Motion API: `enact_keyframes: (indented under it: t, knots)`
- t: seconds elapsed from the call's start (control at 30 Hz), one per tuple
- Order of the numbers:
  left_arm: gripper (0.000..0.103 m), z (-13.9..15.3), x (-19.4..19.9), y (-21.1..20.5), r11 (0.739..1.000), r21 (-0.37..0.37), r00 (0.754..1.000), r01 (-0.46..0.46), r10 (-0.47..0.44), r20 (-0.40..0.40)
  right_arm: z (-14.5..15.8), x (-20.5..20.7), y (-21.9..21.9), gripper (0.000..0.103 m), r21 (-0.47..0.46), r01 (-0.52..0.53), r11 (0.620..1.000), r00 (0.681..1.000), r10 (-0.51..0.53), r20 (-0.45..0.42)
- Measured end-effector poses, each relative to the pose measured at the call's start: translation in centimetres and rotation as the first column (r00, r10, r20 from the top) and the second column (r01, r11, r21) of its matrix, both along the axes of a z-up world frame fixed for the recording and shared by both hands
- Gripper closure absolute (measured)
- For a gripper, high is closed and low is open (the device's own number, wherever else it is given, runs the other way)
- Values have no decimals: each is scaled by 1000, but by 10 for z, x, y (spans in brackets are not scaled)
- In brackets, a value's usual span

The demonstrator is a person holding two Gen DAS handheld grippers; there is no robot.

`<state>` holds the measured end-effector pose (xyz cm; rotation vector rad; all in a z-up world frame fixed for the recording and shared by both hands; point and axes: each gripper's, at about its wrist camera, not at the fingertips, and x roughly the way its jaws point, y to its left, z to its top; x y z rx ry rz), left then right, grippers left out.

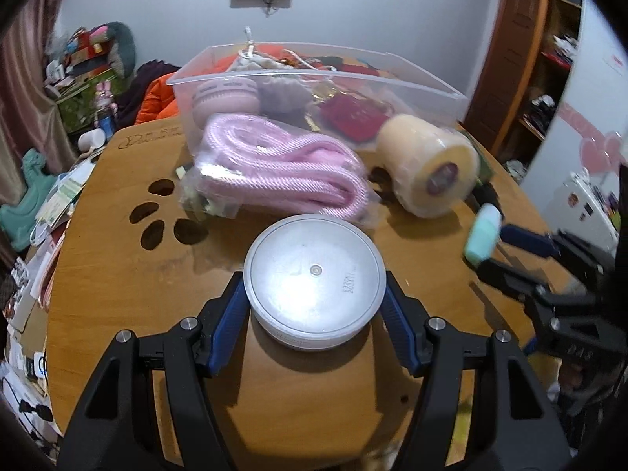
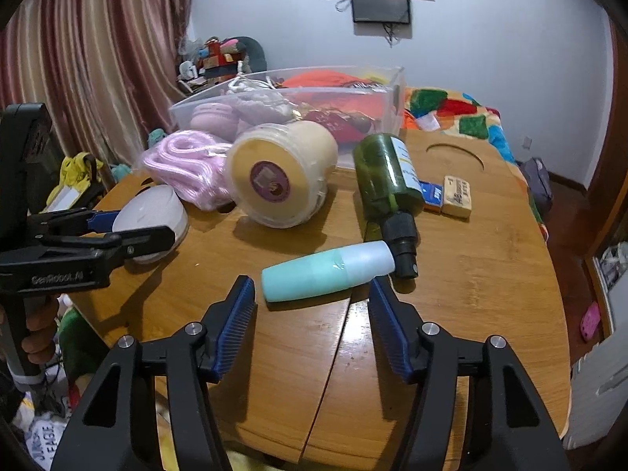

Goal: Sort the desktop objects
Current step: 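Withdraw both grippers and approach the white round container and mint-green tube, then grasp the white round container with the left gripper while right grasps the mint-green tube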

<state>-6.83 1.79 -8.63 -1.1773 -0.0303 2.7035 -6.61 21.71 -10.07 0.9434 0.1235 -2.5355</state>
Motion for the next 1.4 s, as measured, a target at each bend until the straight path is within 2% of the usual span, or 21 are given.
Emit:
enact_keyframes:
  t: [0.1,0.37,0.57,0.67,0.77,0.8,1.07,1.4]
  knots:
    - [38,-2,6,2,999,-21,1000,24,-24,-9,2,-1,0,46,-10,-13,1000,1000,13,5]
    - [33,-3,3,7,1000,-19,999,21,-22,-24,-1,-19,-7,45,1,75,997,996,-75,54]
    - [33,-5,2,11,999,-38,998,10,-12,-57,-2,-24,-18,46,43,89,995,995,-91,33]
    - [38,-5,0,8,999,-31,998,-6,4,-70,-3,-21,-21,47,64,97,993,995,-97,1]
    - [38,-5,-2,7,999,-30,997,-14,11,-80,-1,-19,-19,65,91,112,990,994,-110,-30]
    - [38,-5,-2,7,999,-32,997,-14,11,-83,-1,-20,-17,80,89,105,990,994,-103,-27]
    - [38,3,4,2,999,-23,995,-33,31,-93,5,-13,-13,80,63,67,996,998,-66,-20]
    - [38,39,12,-4,998,-23,981,-54,48,-187,42,-1,-7,80,4,49,999,994,-48,-95]
